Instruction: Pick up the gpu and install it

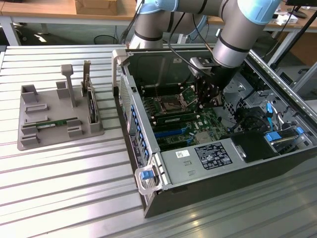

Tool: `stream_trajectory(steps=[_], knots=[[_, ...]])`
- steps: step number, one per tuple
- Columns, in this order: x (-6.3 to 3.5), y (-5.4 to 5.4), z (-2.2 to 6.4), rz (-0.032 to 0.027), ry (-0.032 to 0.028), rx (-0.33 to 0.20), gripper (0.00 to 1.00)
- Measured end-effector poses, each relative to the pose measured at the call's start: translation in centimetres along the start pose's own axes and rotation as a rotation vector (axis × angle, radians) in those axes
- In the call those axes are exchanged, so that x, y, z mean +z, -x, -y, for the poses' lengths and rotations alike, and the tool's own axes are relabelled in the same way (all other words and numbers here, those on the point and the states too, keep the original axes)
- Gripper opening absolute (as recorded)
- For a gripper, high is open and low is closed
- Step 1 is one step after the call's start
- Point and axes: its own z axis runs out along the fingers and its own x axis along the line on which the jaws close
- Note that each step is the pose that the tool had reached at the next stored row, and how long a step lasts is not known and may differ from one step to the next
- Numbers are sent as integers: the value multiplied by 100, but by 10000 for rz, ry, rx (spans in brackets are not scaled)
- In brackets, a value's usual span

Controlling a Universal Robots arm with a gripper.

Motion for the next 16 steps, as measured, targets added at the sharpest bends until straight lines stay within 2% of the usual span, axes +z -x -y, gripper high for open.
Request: stream_trajectory(steps=[5, 12, 13, 15, 16], knots=[[71, 1, -6, 1, 0, -2, 11], [108, -4, -5, 0, 0, -1, 11], [104, -4, -5, 2, -7, -2, 11], [-5, -5, -13, 0, -46, -1, 11], [-14, -4, -32, 3, -68, 1, 11]])
